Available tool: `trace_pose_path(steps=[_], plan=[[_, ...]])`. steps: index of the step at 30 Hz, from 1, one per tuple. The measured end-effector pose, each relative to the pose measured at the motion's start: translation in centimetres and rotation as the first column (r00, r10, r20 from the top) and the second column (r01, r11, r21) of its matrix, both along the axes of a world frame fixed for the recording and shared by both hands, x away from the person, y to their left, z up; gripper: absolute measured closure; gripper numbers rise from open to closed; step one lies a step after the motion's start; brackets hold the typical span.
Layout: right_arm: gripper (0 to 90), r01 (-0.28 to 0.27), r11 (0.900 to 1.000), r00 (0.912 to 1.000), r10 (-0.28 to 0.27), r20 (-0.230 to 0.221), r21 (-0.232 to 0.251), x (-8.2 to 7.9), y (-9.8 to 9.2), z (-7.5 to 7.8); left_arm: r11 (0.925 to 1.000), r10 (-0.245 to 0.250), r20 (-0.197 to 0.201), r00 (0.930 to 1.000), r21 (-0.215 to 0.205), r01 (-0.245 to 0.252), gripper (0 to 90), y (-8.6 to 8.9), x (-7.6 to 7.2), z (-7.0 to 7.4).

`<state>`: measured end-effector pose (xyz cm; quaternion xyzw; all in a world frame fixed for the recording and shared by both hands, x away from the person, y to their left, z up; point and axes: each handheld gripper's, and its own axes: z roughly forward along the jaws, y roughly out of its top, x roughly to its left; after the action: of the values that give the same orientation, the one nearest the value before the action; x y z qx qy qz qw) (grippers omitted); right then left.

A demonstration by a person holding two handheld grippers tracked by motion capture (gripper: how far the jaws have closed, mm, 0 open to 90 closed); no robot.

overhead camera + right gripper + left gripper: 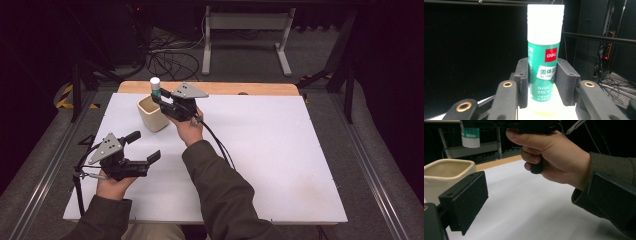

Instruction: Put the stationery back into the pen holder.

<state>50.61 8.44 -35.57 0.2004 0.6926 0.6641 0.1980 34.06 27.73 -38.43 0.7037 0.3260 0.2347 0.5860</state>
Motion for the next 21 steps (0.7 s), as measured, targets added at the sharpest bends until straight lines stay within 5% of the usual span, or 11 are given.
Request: trace_pose_path(steps=[21], plan=[[65.9, -0.001, 0.999, 0.9991, -0.001, -0.043, -0.035, 1.8, 2.3, -1.6, 0.9998, 0.008, -0.003, 1.0000, -0.015, -0.008, 3.5, 0.5, 0.0, 0.0]])
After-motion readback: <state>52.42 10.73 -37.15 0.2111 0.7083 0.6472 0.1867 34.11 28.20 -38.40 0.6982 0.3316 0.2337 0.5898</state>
